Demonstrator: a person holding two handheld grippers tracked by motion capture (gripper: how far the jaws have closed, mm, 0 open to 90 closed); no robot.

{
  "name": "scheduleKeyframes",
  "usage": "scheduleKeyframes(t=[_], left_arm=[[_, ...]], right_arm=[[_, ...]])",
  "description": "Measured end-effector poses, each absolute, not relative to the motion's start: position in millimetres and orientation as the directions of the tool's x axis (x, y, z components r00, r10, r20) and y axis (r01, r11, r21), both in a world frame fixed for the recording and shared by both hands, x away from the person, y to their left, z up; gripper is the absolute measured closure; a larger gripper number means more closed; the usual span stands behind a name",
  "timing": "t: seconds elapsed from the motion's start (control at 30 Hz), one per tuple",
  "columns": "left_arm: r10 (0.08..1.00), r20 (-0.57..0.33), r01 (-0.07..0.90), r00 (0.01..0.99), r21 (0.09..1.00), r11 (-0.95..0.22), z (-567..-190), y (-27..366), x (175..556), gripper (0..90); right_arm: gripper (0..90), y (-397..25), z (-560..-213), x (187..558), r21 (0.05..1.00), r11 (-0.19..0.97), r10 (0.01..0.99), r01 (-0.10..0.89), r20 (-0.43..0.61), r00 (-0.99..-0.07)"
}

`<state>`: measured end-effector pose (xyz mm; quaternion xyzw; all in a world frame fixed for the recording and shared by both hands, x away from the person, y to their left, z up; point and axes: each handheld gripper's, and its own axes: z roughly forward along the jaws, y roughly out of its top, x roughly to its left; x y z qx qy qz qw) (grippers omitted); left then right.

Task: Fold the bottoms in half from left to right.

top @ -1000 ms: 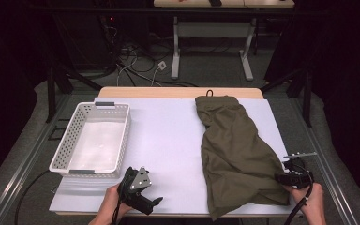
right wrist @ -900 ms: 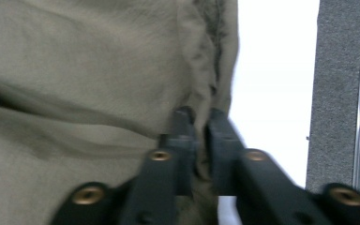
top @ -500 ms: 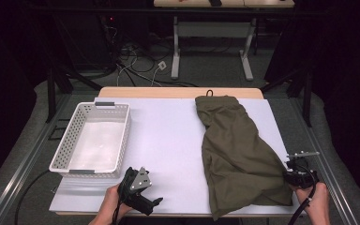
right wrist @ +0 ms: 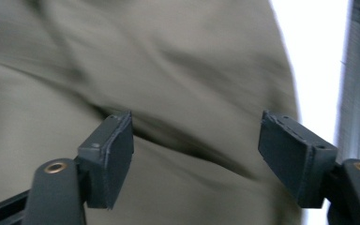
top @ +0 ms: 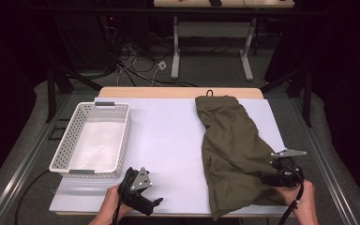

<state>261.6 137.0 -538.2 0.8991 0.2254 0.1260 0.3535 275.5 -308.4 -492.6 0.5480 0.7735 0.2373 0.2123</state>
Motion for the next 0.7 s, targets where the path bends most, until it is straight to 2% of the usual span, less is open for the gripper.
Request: scheduleKeyframes(t=[0.2,0.3,0.33,0.37,0.43,0.7], left_arm=[[0.493,0.070,0.315,0.867,0.690,-0.652,-538,136,261,0.4],[0.495,0.070,0.316,0.866,0.691,-0.650,-538,136,261,0.4],[0.495,0.070,0.316,0.866,0.691,-0.650,-538,136,261,0.4],[0.496,0.069,0.317,0.866,0.691,-0.649,-538,136,261,0.4],[0.497,0.068,0.318,0.865,0.691,-0.649,-538,137,261,0.4],[0.494,0.065,0.318,0.867,0.692,-0.648,-539,137,262,0.4]], right_arm=[[24.7,-257,-489,277,0.615,0.384,0.887,0.689,-0.037,-0.461],[24.8,-228,-495,282,0.596,0.449,0.841,0.666,-0.031,-0.540],[24.8,-228,-495,282,0.596,0.449,0.841,0.666,-0.031,-0.540],[24.2,-208,-500,286,0.570,0.491,0.810,0.659,-0.020,-0.586],[22.6,-193,-506,289,0.542,0.527,0.783,0.655,-0.011,-0.622],[14.7,-167,-536,292,0.443,0.593,0.742,0.672,0.022,-0.670]])
